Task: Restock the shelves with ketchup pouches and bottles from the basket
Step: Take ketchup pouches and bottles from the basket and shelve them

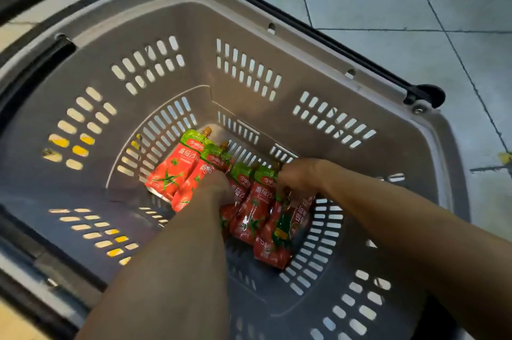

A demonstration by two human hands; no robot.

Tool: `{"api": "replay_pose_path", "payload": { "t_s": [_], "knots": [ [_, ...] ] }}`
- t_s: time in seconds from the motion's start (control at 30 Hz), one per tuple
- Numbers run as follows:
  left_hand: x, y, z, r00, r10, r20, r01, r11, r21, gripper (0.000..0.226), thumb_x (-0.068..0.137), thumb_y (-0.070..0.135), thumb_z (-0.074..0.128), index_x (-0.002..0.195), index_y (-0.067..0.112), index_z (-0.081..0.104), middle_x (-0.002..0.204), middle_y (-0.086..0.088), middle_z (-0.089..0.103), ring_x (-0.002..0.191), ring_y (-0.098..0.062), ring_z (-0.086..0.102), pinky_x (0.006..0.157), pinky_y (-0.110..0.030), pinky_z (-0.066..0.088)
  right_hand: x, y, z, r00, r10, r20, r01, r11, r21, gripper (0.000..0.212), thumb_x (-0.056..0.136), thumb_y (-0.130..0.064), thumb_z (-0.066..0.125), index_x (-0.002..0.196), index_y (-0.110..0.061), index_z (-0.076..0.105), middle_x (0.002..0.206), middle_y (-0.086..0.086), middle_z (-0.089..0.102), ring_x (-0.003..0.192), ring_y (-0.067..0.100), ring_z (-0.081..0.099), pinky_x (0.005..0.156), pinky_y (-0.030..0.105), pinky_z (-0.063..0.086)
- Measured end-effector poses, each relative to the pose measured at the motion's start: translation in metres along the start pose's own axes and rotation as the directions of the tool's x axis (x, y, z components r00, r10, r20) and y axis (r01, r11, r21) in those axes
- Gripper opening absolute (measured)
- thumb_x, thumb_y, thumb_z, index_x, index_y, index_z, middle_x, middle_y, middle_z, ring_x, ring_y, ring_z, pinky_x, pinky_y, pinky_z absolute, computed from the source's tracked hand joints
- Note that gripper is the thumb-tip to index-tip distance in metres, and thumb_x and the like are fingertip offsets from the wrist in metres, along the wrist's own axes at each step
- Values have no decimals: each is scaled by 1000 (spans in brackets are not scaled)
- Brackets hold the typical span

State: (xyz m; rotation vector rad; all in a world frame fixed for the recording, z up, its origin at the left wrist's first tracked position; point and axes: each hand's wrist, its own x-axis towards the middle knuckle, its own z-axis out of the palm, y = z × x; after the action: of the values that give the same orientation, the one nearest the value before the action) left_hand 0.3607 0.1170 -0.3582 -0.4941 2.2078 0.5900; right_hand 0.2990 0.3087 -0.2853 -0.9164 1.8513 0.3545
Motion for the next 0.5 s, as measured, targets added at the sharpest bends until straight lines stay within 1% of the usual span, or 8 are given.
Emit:
{"api": "replay_pose_path", "payload": {
  "t_s": [0.13,0.23,0.3,0.33,0.37,0.4,0.43,0.5],
  "knots": [
    [-10,0,-20,999,35,-34,-38,997,-74,68,79,27,83,135,5,51,137,-17,57,127,-33,54,103,-36,43,-18,1,-13,995,0,-104,12,994,108,33,94,-24,68,127,-22,65,129,0,60,118,21,56,96,35,47],
    [-21,2,-50,996,67,-60,-73,990,-118,61,81,27,81,131,7,53,130,-17,61,120,-34,57,99,-39,47,-33,2,-19,971,14,-239,47,969,244,29,96,-29,66,124,-23,65,122,-2,60,113,17,56,93,33,45],
    [-34,0,-75,998,64,-25,-68,974,-218,47,81,23,82,119,13,57,113,-12,66,104,-32,63,88,-42,54,-46,3,-22,942,23,-335,91,943,321,24,97,-30,64,120,-23,65,114,-6,60,105,14,57,90,32,45],
    [-41,-1,-89,997,77,-9,-77,959,-273,33,83,18,80,107,14,59,98,-8,69,92,-30,64,76,-38,57,-53,3,-24,926,31,-375,114,927,357,20,98,-30,62,116,-23,66,108,-8,61,99,11,58,87,32,46],
    [-49,-4,-101,995,101,-5,-98,946,-308,18,86,9,76,93,13,60,79,-4,69,78,-26,62,63,-31,56,-60,2,-26,910,42,-413,136,909,393,14,99,-29,62,110,-22,67,101,-9,61,92,8,58,84,31,46],
    [-58,-9,-113,991,131,-20,-131,940,-315,16,88,1,70,81,12,60,61,0,66,67,-22,59,53,-26,52,-68,0,-28,890,56,-452,162,889,429,9,99,-27,62,104,-22,67,94,-9,61,86,7,57,81,31,46],
    [-69,-12,-126,987,155,-38,-159,941,-299,21,89,-2,65,75,13,62,53,3,63,60,-18,56,52,-25,50,-76,-3,-29,868,73,-491,192,862,468,5,99,-25,62,97,-22,66,89,-8,61,81,8,58,78,33,47],
    [-98,-17,-147,976,206,-70,-218,924,-314,14,90,1,66,82,12,69,56,6,65,58,-13,58,58,-25,50,-93,-13,-31,826,132,-549,249,788,563,8,100,-23,62,93,-22,64,83,-3,61,76,12,59,73,38,51]
  ]
}}
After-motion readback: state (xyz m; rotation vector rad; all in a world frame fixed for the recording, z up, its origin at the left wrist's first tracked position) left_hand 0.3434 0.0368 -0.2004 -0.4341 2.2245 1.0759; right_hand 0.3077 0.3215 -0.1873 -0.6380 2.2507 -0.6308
